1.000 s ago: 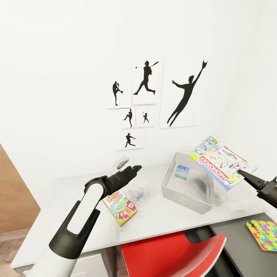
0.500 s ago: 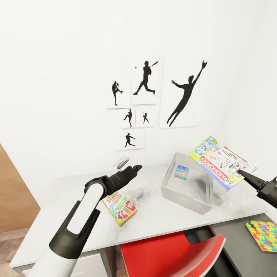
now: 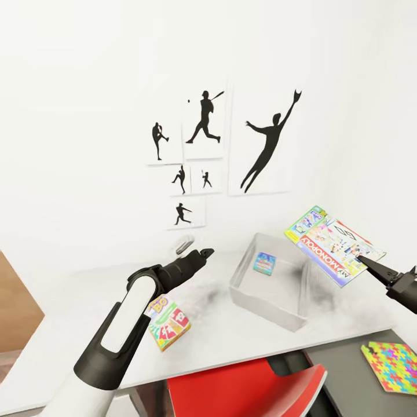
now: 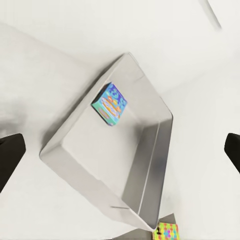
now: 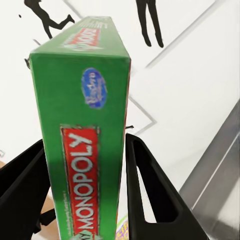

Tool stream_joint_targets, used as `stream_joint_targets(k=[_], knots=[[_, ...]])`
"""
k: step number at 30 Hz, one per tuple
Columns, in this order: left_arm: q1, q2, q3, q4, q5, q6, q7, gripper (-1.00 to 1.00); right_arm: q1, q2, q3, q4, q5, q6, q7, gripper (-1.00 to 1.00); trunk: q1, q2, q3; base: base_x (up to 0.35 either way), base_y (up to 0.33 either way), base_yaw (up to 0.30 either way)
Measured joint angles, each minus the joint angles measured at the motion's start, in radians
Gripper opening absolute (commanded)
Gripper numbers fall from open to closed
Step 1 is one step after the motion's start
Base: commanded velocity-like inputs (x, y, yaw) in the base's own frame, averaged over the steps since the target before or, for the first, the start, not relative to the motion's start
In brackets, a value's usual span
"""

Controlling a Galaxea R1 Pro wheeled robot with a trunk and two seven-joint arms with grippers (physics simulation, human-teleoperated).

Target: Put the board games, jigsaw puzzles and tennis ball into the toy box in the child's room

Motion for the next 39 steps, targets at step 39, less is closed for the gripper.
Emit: stream_joint_targets(k=[39], knots=[[0.001, -0.001, 0.0, 0.0, 0.0, -0.001, 0.001, 1.0, 0.001, 0.0, 0.001, 0.001, -0.005, 0.001, 0.002, -1.0, 0.0, 0.0, 0.0, 0.074, -0.003, 0.0]])
